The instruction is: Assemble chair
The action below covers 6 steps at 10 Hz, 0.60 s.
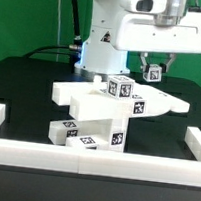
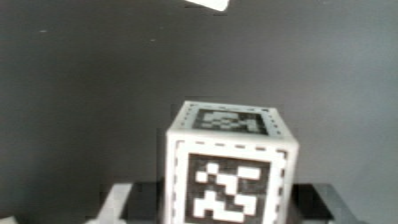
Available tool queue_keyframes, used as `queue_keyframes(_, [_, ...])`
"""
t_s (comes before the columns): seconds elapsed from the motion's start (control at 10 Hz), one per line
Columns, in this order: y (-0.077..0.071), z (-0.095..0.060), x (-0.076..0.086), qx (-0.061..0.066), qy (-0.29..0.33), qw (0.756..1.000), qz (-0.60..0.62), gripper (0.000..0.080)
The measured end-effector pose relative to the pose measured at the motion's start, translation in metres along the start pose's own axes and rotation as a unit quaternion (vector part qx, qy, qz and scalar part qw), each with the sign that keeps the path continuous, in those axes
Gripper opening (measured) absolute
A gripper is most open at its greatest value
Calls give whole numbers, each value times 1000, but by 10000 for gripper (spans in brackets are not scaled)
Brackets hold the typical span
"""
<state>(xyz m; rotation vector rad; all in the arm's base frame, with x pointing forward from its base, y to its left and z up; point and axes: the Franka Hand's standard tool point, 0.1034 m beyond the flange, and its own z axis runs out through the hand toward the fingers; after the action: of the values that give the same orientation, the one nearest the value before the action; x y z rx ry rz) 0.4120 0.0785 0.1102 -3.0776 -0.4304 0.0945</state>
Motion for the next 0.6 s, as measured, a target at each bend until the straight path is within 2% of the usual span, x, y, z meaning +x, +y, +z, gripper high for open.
queue_keyframes(0.1, [17,-10,5,4,0,1000,-8,290])
queue_keyframes(0.3, [42,-29,18,4,7,1000,-28,290])
queue_keyframes(0.4, [55,-40,31,0,16,999,-47,290])
queue_keyframes(0.6, [52,-35,28,0,13,999,-39,290])
